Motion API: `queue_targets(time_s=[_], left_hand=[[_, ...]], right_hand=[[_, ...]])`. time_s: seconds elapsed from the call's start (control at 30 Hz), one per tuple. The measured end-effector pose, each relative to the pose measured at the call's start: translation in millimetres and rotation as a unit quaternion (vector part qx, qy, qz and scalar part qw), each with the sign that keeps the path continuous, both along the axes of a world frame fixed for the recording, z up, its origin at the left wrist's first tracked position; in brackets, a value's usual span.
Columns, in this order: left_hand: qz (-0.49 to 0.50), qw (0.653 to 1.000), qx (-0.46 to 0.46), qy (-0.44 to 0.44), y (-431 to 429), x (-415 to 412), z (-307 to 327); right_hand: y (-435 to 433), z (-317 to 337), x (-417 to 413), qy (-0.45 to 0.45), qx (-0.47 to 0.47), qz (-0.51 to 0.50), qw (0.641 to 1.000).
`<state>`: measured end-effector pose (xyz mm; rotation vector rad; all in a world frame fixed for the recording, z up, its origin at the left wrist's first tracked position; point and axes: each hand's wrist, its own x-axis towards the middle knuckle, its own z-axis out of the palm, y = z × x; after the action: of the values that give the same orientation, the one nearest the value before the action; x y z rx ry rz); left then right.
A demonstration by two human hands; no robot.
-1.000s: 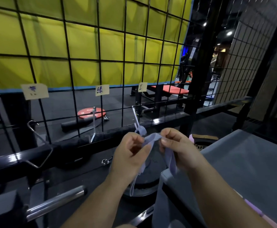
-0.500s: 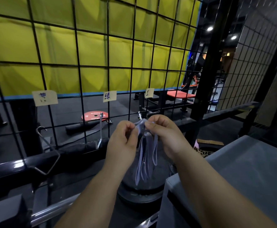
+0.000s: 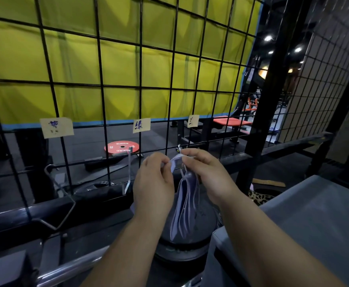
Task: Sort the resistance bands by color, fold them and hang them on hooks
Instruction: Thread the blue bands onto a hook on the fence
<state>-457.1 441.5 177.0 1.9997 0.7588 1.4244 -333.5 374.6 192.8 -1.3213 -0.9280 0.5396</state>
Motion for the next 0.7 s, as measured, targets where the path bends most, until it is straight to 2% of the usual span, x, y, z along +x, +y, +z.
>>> queue_targets(time_s=[0.2, 0.37, 0.5, 0.7], left_hand=[[-0.024, 0.997, -0.011, 0.071, -0.7, 2.1, -6.0], [-0.064, 0.996, -0.029, 0.05, -8.1, 1.5, -6.9], [-0.096, 0.995, -0.03, 0.025, -13.2, 2.9, -10.7], [-0.094, 0.995, -0.042, 0.003, -13.9, 6.6, -18.5]], right_hand=[[1.9, -8.7, 8.2, 0.013, 0.005, -0.015, 1.0], [1.1, -19.9, 13.4, 0.038, 0.016, -0.033, 0.999], [-1.1, -19.4, 16.2, 0.119, 0.035, -0.015, 0.992], [-1.1, -20.5, 15.2, 0.155, 0.072, 0.003, 0.985]])
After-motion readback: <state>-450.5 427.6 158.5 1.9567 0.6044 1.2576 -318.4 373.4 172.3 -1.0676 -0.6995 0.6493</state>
